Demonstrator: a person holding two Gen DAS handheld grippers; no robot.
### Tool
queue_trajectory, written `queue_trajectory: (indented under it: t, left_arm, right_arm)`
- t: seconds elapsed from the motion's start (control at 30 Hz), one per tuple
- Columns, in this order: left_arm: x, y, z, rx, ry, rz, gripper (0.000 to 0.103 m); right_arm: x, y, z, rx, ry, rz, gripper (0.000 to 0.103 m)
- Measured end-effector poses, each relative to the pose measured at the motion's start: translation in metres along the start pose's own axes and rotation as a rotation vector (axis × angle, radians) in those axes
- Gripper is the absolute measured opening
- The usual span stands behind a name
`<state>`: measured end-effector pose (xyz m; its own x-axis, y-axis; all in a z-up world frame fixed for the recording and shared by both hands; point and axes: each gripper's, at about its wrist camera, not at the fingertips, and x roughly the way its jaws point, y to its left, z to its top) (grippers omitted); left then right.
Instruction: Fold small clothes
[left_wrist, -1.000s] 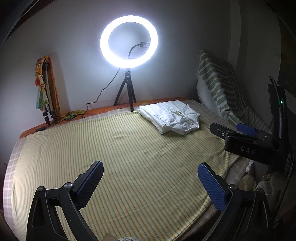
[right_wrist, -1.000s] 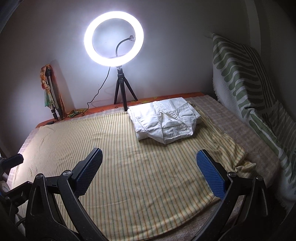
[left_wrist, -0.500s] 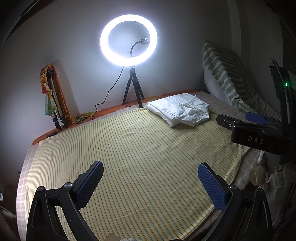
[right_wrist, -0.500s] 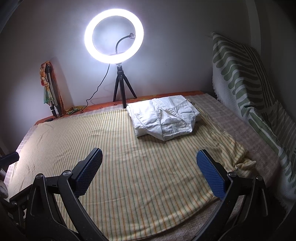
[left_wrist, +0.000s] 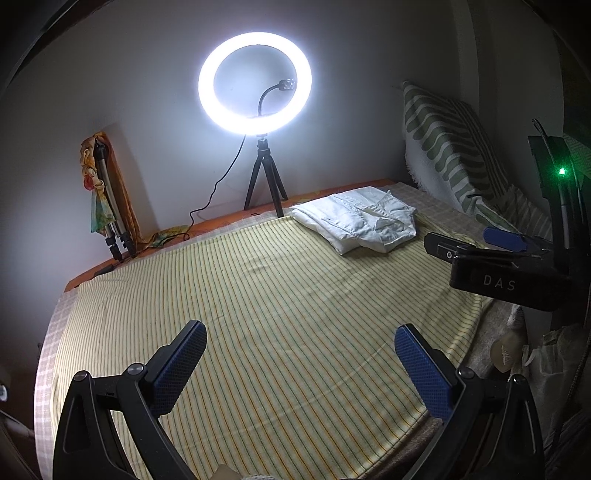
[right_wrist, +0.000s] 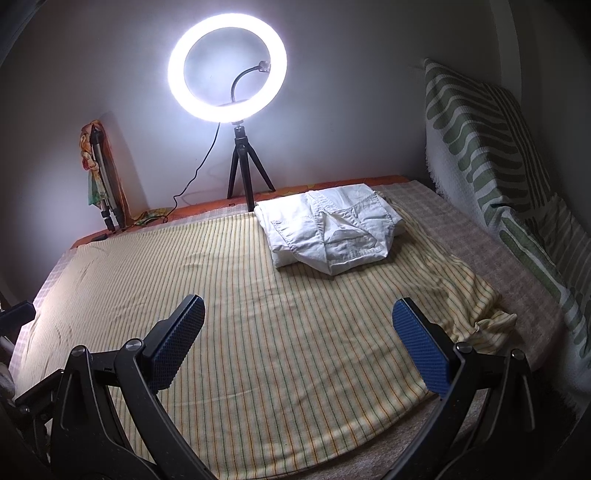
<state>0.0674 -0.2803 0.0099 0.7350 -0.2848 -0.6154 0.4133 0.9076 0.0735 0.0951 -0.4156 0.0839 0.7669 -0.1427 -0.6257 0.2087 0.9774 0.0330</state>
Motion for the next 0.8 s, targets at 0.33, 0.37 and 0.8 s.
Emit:
queue_trajectory:
  t: [0.33,0.37,0.8]
  left_arm:
    - [-0.0031,-0.0035,-0.0008,0.005,-0.007,-0.001,0.103]
    - [-0.0034,-0.0038,-0.0006,0.004,-0.008,-0.002,0.103]
    - [-0.004,-0.005,0.0003,0.006,-0.012,-0.003,0.103]
  right_arm:
    - [0.0031,-0.0033,-0.0028,0.013,0.014,0.009,0.103]
    - [0.0037,-0.0036,-0.0029,0.013,0.014,0.011,0.103]
    - [0.0041,-0.0065,-0.004,0.034,0.022,0.014,0.103]
